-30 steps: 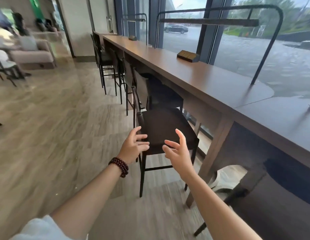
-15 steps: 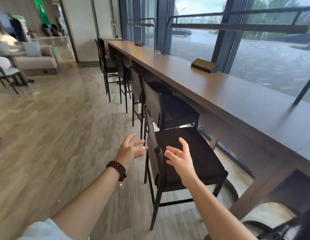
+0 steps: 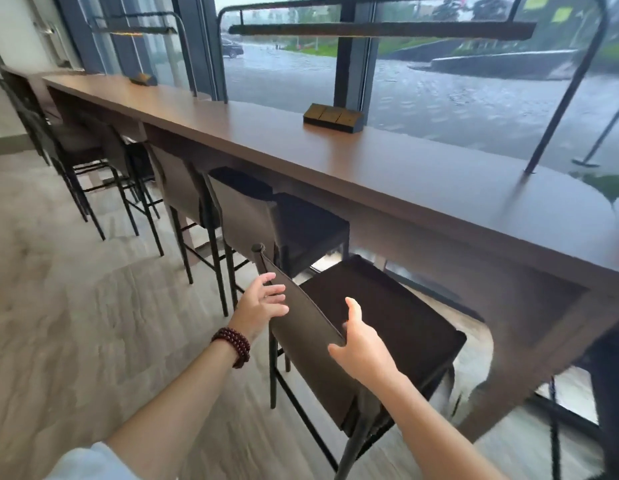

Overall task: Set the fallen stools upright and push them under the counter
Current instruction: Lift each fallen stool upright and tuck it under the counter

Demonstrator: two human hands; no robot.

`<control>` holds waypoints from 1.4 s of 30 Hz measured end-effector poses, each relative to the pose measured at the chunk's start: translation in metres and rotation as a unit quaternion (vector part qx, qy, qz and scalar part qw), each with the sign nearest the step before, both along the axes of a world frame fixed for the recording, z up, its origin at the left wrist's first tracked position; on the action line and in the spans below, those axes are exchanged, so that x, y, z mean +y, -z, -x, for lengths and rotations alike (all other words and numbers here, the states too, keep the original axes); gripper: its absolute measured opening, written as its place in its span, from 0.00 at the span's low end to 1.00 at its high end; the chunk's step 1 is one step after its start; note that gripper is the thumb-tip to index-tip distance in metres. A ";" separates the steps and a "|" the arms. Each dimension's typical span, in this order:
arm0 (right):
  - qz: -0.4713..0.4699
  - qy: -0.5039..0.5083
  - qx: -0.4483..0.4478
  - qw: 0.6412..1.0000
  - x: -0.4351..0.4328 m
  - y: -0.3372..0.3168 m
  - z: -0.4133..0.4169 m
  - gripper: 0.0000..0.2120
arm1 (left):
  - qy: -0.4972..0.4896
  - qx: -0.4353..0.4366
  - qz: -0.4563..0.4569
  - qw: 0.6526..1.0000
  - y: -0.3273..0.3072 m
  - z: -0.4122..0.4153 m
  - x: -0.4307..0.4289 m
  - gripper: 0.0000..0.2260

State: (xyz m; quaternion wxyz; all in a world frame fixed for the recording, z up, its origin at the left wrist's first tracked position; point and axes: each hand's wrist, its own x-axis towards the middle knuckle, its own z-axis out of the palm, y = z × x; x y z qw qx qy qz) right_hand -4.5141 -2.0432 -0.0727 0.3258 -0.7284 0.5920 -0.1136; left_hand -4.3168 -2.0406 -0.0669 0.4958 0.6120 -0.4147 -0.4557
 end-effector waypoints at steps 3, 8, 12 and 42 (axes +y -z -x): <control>-0.006 0.028 0.191 0.981 -0.002 0.005 -0.020 0.29 | 0.093 -0.151 0.005 0.984 0.005 -0.028 -0.036 0.31; 0.017 0.088 0.271 0.958 0.005 0.015 -0.028 0.11 | 0.196 -0.430 0.074 0.878 0.015 -0.053 -0.088 0.33; 0.041 0.102 0.286 0.952 0.002 0.021 -0.027 0.17 | 0.289 -0.583 0.071 0.756 0.023 -0.050 -0.115 0.32; 0.247 0.184 0.338 0.889 -0.142 0.023 0.167 0.20 | 0.277 -0.712 0.340 0.549 0.020 0.049 -0.270 0.15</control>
